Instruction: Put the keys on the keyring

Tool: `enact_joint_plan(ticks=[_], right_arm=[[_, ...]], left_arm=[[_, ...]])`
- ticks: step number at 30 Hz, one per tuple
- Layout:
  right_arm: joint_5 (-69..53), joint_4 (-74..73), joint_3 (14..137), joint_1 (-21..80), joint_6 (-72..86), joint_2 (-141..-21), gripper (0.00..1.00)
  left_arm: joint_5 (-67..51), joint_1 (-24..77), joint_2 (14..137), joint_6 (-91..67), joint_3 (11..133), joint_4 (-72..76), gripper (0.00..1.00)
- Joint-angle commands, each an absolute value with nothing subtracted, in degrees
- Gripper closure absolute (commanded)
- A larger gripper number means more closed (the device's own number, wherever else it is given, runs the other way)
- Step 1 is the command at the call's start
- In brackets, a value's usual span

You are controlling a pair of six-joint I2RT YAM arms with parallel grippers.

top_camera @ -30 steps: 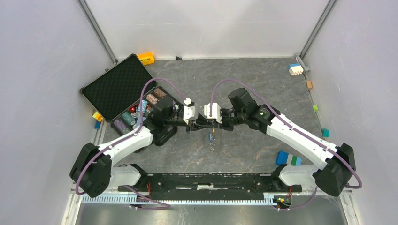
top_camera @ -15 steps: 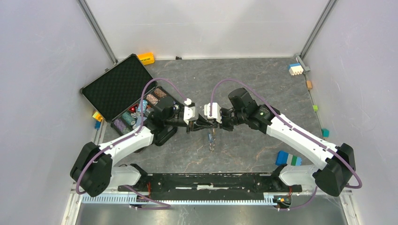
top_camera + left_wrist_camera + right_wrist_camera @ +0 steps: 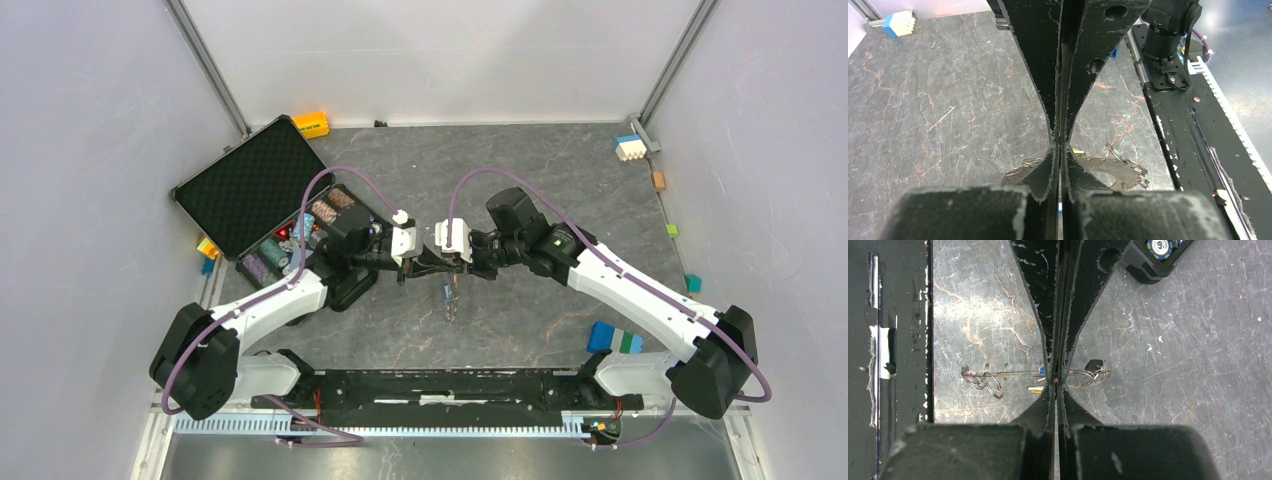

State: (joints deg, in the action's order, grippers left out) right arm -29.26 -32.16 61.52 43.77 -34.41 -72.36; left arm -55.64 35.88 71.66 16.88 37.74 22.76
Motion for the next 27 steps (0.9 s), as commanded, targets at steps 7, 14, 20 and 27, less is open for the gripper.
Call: enact_joint_plan(ticks=[7,14,20,27], right_arm=[[-28.51,-24.62,58.53,43.45,-32.56,-67.92,0.71],[-34.67,-24.44,57.35,39.78,-32.11,-66.09,0.55],[-41.38,-23.82,56.35,38.23,-33.11,-64.74,0.52],[-46.61,-23.05,56.02,37.79,-33.58,-64.47,0.54]], left_arm=[[-56.74,35.66,69.85,8.92,32.69,35.37,0.98],[-58.07,34.43,69.96,-2.75,28.74,52.83,0.98],[-56.85,34.2,70.52,-9.25,26.87,61.66,0.98],[-55.42,34.19,72.78,-14.17,24.92,71.14,0.98]])
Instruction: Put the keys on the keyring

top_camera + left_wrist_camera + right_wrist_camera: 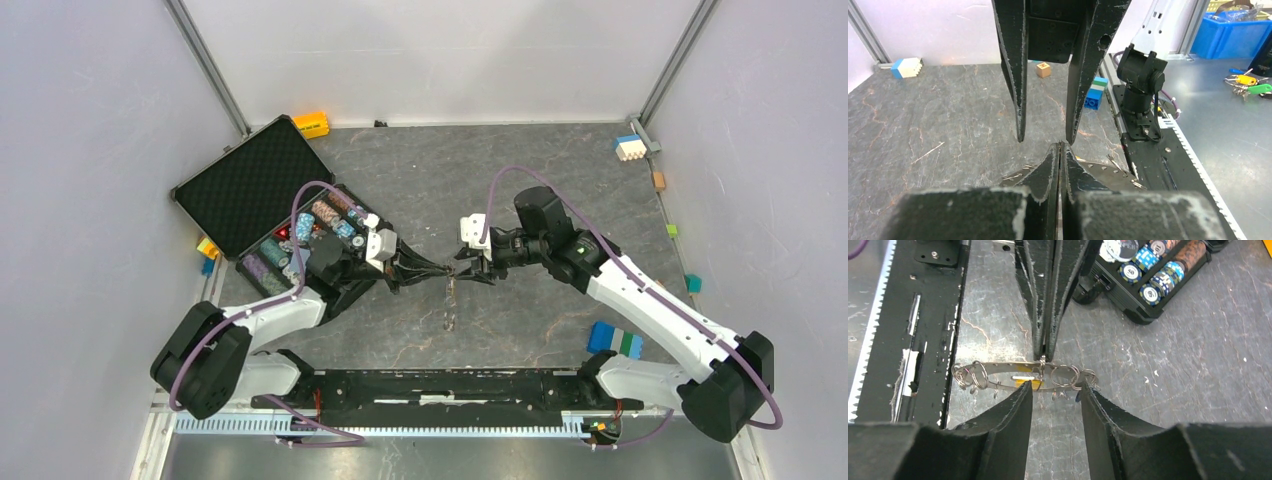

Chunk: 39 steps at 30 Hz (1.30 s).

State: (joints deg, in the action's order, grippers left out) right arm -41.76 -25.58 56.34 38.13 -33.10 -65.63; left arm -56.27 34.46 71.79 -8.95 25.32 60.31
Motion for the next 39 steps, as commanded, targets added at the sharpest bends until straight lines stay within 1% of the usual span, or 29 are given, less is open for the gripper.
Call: enact_joint_plan(ticks=[1,7,11,24,28,32,39], right_arm=[[-47.04,-23.03,56.13,37.75,-33.44,-64.63,0.55],[-49.57,-23.35,56.25,37.7,-33.27,-65.97,0.61],[-49.64,-23.03,56.11,37.62,-33.07,-66.76,0.68],[-50.97,-22.06,56.32,37.53,-32.0,-68.12,0.78],[-51.24,-21.97,56.23,37.45,-31.86,-68.12,0.87],[-50.63,-22.08,56.11,37.44,-31.99,-67.79,0.99],[-46.3,-24.11,57.38,37.43,-32.54,-67.21,1.0]], left_arm=[[-55.39,34.19,73.14,-14.57,24.76,71.84,0.98],[-54.68,34.19,73.77,-15.03,24.3,73.82,0.98],[-54.49,34.19,73.59,-14.95,24.15,73.92,0.98],[-54.58,34.19,73.66,-14.8,23.99,73.82,0.98],[-54.57,34.22,73.9,-14.53,23.98,73.61,0.98],[-54.58,34.2,73.82,-13.79,23.84,73.0,0.98],[-55.46,34.19,73.75,-9.54,24.2,69.48,0.98]])
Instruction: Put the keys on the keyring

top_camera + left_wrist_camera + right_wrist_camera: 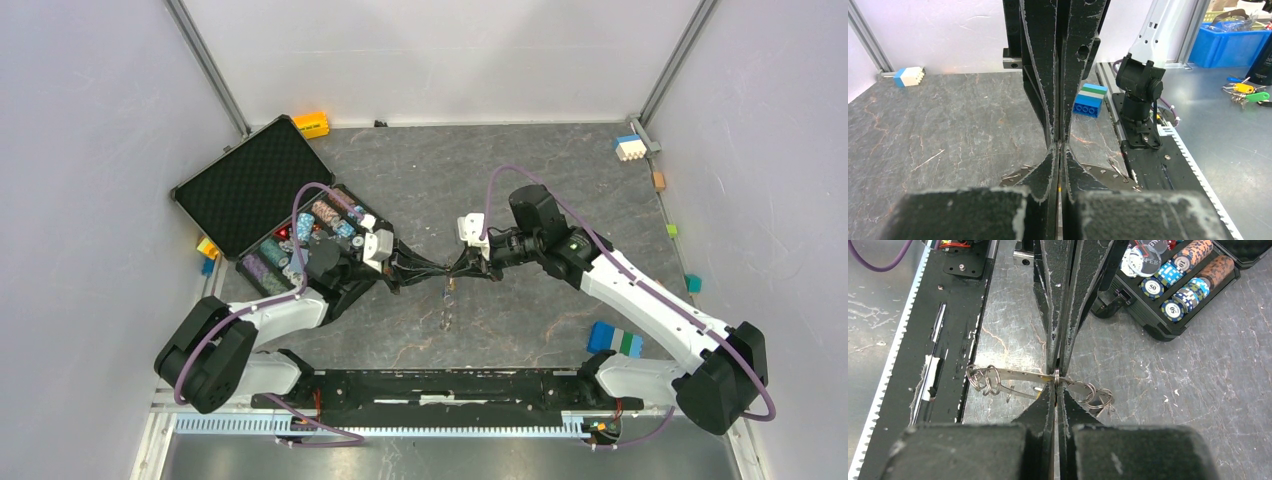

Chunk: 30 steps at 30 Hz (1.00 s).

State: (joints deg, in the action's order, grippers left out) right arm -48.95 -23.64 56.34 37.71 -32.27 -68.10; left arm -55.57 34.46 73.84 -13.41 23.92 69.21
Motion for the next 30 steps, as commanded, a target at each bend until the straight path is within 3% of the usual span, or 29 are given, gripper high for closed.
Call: enact_joint_plan(ticks=[1,9,14,23,30], right_arm=[[-45.22,-24.76,57.87,37.44,-32.87,-67.32,1.0],[-36.66,-31.09,61.78,38.96,-35.06,-68.78,1.0],[-33.1,-33.62,64.29,40.46,-35.12,-70.77,1.0],[-29.98,-35.15,67.04,42.4,-34.35,-73.16,1.0],[-29.49,-35.22,67.41,43.15,-34.24,-74.34,1.0]], left_arm=[[-55.99,34.23,73.4,-7.94,24.63,66.93,0.97],[-54.43,34.2,67.8,12.3,32.32,34.97,0.61],[-54.1,34.56,68.6,14.77,35.75,29.04,0.52],[-54.14,35.66,70.64,17.56,36.61,27.73,0.53],[-54.27,36.48,72.13,16.67,36.7,28.95,0.6]])
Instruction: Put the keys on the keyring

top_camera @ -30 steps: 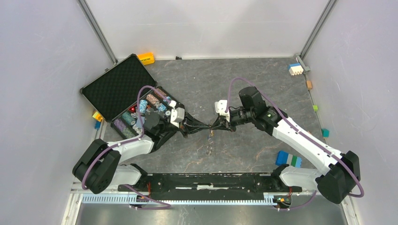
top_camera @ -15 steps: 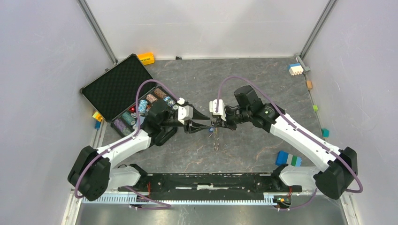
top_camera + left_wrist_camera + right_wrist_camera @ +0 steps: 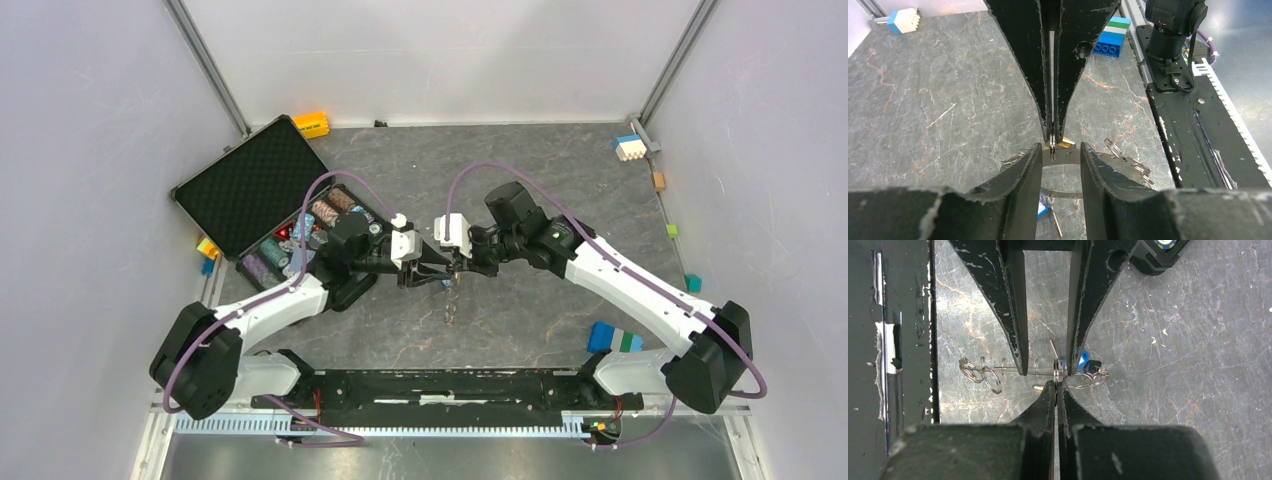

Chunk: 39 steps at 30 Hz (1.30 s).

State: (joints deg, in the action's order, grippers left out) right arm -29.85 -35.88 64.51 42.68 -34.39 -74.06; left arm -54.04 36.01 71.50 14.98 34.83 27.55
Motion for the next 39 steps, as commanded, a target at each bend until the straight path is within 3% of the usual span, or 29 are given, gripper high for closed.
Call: enact_joint_plan(ticks=[1,9,25,28,39], right_arm=[[-29.45,-35.19,67.43,43.23,-34.2,-74.37,1.0],[-29.52,-34.86,67.0,43.41,-34.47,-74.72,1.0],[-29.91,-34.01,66.26,43.44,-34.17,-74.44,1.0],[-30.14,-33.31,65.39,43.37,-34.11,-73.89,1.0],[-33.7,-29.58,60.61,41.28,-33.36,-68.88,0.55]], left_arm=[[-54.15,36.47,72.08,16.55,36.59,29.43,0.6],[-54.05,36.58,72.09,16.0,36.28,30.45,0.66],[-54.45,36.66,72.99,14.36,36.1,31.4,0.98],[-53.9,36.66,72.62,12.09,34.59,35.06,0.98],[-54.05,34.97,71.26,2.17,27.82,53.59,0.98]])
